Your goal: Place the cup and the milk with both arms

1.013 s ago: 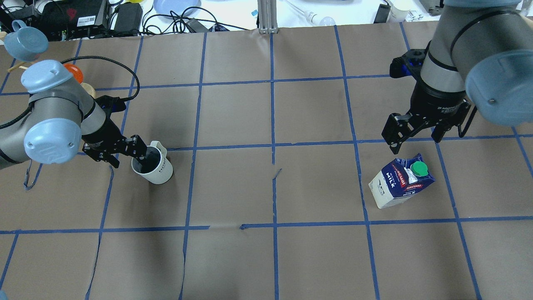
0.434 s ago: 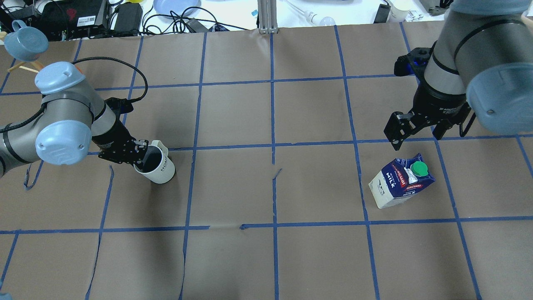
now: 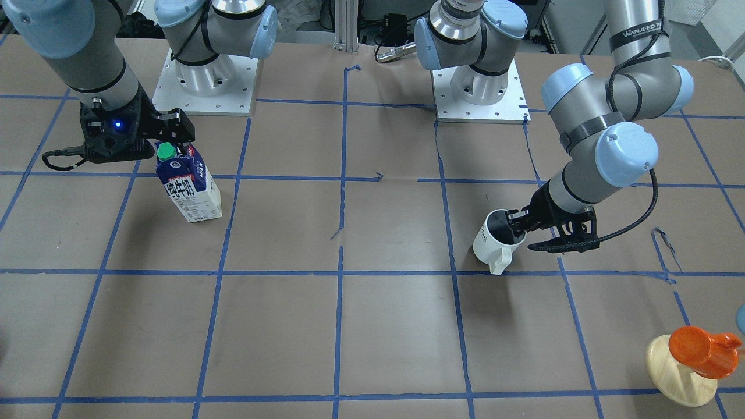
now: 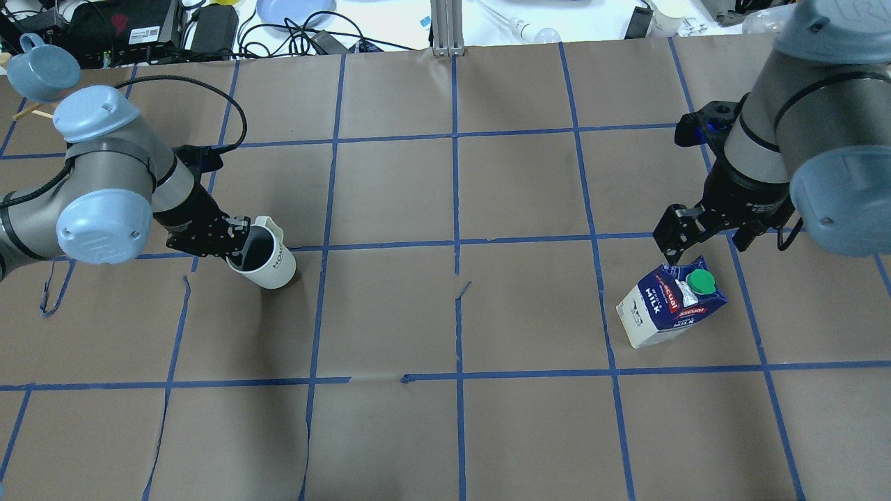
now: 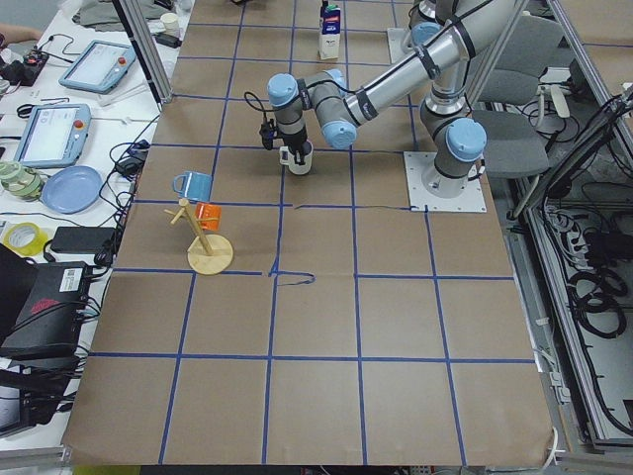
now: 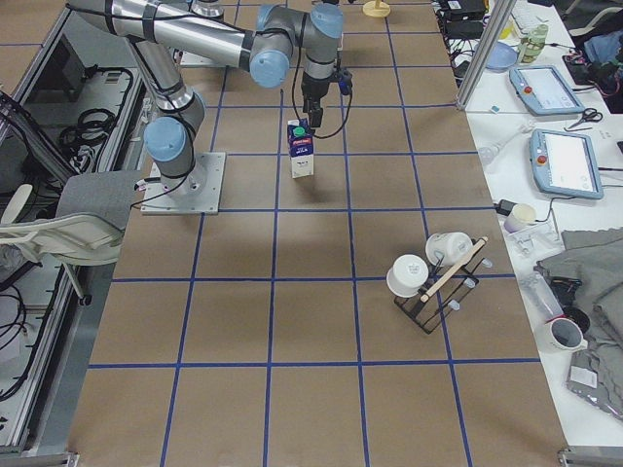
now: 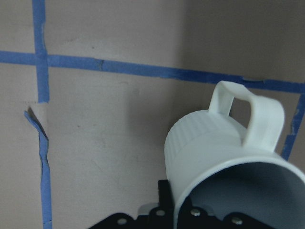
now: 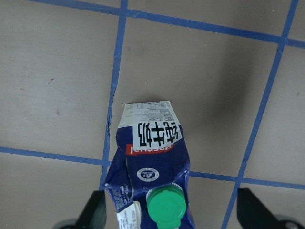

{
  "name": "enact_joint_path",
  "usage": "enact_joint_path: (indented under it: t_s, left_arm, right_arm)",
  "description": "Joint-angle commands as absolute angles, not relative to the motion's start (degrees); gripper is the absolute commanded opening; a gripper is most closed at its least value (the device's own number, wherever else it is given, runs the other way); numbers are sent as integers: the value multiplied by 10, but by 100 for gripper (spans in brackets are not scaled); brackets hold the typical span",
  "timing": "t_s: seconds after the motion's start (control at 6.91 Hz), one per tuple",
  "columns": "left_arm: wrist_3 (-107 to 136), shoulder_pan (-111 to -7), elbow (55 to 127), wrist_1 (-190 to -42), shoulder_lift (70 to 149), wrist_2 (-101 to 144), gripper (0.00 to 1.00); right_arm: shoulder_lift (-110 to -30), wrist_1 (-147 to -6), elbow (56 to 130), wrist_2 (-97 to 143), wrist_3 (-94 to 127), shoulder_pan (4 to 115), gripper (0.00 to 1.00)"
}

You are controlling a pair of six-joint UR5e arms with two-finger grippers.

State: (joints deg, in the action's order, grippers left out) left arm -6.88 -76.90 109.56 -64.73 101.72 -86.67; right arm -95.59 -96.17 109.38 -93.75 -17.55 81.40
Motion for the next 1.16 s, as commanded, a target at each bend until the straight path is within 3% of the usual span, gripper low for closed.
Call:
enact_joint_path:
  t_s: [0.0, 0.87, 1.01]
  left_arm:
    - [26, -860, 990, -670, 1044, -845, 0]
    - [163, -1049, 890, -637, 1164, -855, 0]
    - [166, -1069, 895, -636, 1170, -880, 0]
  right_arm:
    - [-962, -941, 1098, -932, -177, 811, 96]
    - [-958, -992, 1157, -921, -180, 790, 98]
    - [-959, -991, 1158, -920, -180, 791, 90]
